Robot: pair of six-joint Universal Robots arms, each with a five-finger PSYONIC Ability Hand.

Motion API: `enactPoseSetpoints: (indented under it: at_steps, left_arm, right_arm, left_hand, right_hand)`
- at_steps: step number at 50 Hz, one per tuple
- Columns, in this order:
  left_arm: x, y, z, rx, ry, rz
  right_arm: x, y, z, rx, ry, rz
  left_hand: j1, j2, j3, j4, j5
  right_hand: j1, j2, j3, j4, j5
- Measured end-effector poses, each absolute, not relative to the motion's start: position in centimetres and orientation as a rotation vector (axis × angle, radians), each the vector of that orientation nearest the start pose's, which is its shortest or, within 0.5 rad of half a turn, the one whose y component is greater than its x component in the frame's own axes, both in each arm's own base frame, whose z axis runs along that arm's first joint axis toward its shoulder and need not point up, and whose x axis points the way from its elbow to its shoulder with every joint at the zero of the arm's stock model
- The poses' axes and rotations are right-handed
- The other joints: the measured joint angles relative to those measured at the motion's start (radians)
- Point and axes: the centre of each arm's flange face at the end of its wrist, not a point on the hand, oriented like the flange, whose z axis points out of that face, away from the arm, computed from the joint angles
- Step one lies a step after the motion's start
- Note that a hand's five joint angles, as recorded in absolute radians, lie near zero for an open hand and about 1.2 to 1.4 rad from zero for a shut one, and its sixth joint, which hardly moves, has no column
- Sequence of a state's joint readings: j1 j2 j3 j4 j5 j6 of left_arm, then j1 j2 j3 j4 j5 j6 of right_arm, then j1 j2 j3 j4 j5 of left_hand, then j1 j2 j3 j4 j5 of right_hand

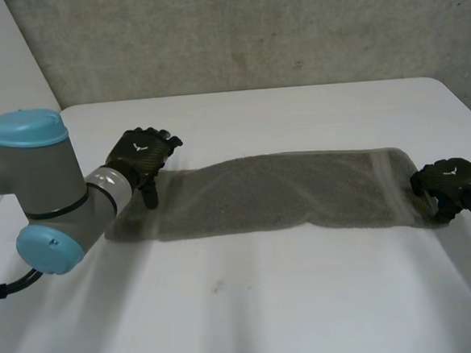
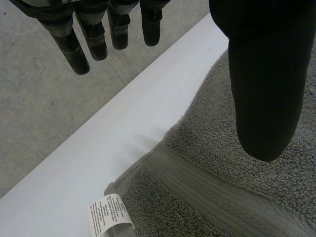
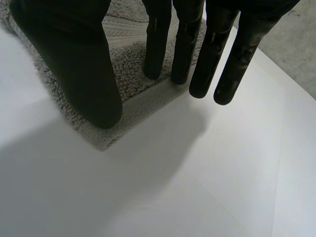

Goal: Fold the towel.

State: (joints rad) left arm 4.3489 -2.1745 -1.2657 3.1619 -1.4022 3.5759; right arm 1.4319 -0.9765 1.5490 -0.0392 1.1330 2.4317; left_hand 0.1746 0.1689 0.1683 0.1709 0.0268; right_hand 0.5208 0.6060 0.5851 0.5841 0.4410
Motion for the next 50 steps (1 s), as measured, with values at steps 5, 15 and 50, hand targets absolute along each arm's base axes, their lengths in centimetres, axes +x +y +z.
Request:
enactPoseSetpoints:
  at_steps: [5, 15, 50]
  left_arm:
    - [-28.1, -32.7, 18.3, 1.151, 2.307, -1.952]
    - [-28.1, -32.8, 18.3, 1.145, 2.310, -1.956]
    - [-28.2, -32.8, 18.2, 1.134, 2.324, -1.959]
  right_arm:
    - [12.0, -36.3, 12.4, -1.091, 2.505, -1.657]
    - [11.5, -36.0, 13.7, -1.081, 2.522, -1.643]
    - [11.1, -37.1, 12.4, -1.070, 2.517, -1.618]
  left_hand:
    - [0.000, 0.000, 0.000, 0.000, 0.000]
    - [0.000, 0.000, 0.000, 0.000, 0.000]
    - [0.000, 0.000, 0.000, 0.000, 0.000]
  right_hand:
    - [-0.038, -0.055, -0.049, -0.048, -0.039]
    - [-0.039, -0.058, -0.050, -0.049, -0.065]
    - [0.189, 0.537, 0.593, 0.600, 0.528]
